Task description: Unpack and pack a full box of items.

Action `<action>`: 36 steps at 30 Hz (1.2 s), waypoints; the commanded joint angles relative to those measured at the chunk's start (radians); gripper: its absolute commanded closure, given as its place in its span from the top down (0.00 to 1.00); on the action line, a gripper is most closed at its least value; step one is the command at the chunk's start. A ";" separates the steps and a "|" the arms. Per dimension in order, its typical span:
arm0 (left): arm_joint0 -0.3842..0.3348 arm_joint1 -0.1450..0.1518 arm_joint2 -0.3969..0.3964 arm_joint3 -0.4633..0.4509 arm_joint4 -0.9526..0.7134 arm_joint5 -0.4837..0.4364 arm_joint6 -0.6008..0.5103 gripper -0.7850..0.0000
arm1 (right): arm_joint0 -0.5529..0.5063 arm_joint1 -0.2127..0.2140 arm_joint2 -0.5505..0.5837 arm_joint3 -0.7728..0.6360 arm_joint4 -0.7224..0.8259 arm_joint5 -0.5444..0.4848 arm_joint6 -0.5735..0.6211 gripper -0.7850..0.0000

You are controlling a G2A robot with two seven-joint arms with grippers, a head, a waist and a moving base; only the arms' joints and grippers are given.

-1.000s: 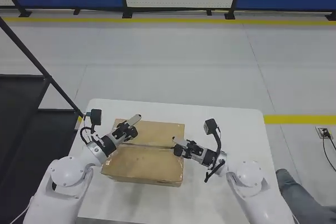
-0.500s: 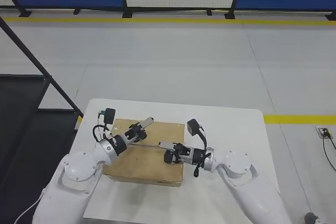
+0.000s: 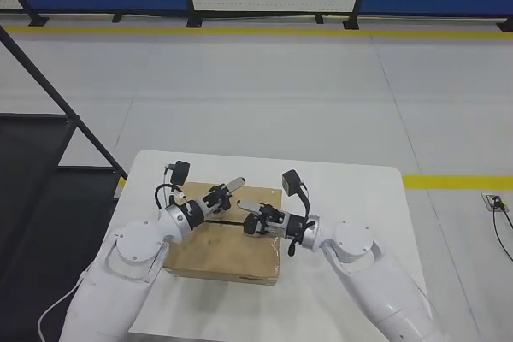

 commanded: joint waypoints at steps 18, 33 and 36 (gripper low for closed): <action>-0.073 0.005 0.020 0.107 0.062 -0.034 -0.145 1.00 | -0.254 0.057 0.191 -0.211 -0.045 -0.161 0.007 1.00; -0.037 0.009 0.020 0.019 0.066 -0.045 -0.177 1.00 | -0.240 0.066 0.211 -0.158 0.007 -0.176 0.046 1.00; -0.015 0.013 0.012 -0.014 0.069 -0.051 -0.190 1.00 | -0.231 0.066 0.207 -0.145 0.015 -0.181 0.053 1.00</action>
